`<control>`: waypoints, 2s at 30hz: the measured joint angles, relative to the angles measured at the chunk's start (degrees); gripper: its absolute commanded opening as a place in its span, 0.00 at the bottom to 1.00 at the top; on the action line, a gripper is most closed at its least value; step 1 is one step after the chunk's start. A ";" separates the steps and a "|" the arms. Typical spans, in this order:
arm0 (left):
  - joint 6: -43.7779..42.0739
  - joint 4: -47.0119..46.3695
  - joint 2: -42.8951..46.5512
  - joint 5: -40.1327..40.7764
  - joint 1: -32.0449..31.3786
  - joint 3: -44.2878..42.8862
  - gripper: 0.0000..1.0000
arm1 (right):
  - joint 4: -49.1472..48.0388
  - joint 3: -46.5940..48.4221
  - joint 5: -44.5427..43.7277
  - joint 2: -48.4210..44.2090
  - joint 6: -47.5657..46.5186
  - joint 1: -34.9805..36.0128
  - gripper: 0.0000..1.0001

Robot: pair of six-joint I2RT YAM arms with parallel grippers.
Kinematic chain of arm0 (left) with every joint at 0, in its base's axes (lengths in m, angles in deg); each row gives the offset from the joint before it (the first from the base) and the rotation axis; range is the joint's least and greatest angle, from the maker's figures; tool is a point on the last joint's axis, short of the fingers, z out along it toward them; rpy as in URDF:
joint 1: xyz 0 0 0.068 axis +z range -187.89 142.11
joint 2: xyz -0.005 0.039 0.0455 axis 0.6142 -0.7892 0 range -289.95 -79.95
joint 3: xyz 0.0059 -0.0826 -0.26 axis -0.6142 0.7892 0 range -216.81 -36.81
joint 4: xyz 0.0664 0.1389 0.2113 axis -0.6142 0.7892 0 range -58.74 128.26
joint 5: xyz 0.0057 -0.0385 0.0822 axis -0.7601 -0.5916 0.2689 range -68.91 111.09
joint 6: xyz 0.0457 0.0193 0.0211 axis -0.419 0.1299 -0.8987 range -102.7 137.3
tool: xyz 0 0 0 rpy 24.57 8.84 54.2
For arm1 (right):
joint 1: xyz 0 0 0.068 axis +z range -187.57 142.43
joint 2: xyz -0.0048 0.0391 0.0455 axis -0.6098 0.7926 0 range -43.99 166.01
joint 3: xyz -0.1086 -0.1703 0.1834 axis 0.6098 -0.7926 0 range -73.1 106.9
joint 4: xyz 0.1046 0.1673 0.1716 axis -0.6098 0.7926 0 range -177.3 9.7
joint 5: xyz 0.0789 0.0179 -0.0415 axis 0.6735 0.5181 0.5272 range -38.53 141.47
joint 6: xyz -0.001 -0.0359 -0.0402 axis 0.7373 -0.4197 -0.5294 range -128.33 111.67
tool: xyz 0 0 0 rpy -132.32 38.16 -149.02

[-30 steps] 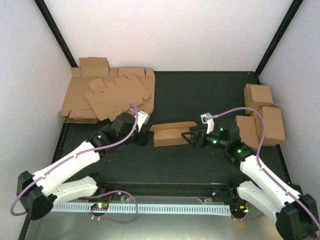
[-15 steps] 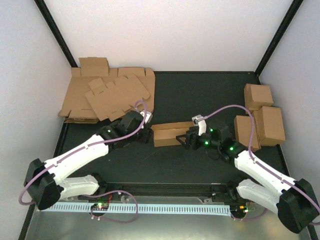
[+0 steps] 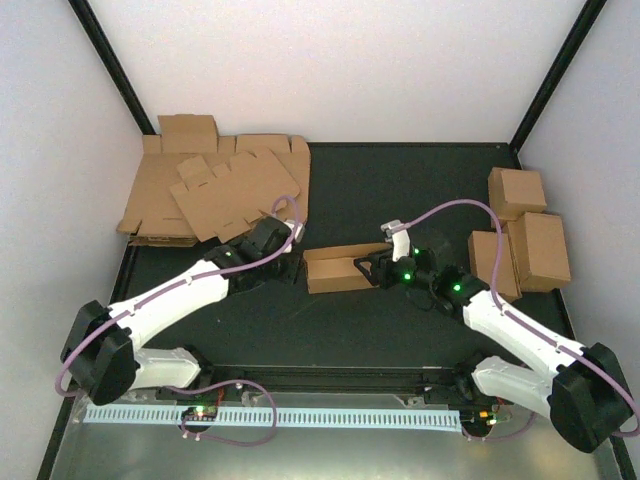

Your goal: Fold the paper box

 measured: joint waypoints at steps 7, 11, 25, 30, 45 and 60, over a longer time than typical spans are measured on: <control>0.85 0.39 -1.07 -0.46 0.24 -0.02 0.33 | 1.64 0.24 -2.91 -1.62 -1.33 0.02 0.54; 1.25 0.37 -1.42 -0.68 0.28 -0.02 0.31 | 2.25 1.22 -3.76 -1.79 -2.47 0.02 0.54; 3.19 0.33 -3.28 -1.73 0.31 -0.02 0.13 | 3.85 1.16 -7.19 -2.38 -3.58 0.02 0.54; 3.72 0.35 -3.28 -1.73 0.31 -0.02 0.24 | 4.31 1.14 -9.31 -3.45 -3.93 0.02 0.54; 5.57 -0.11 -3.28 -3.23 0.31 0.02 0.28 | 9.05 1.16 -19.82 -7.17 -4.20 0.00 0.55; 7.52 -0.81 -1.62 -5.81 0.31 0.37 0.24 | 14.32 3.41 -27.15 -5.22 -1.60 -4.81 0.60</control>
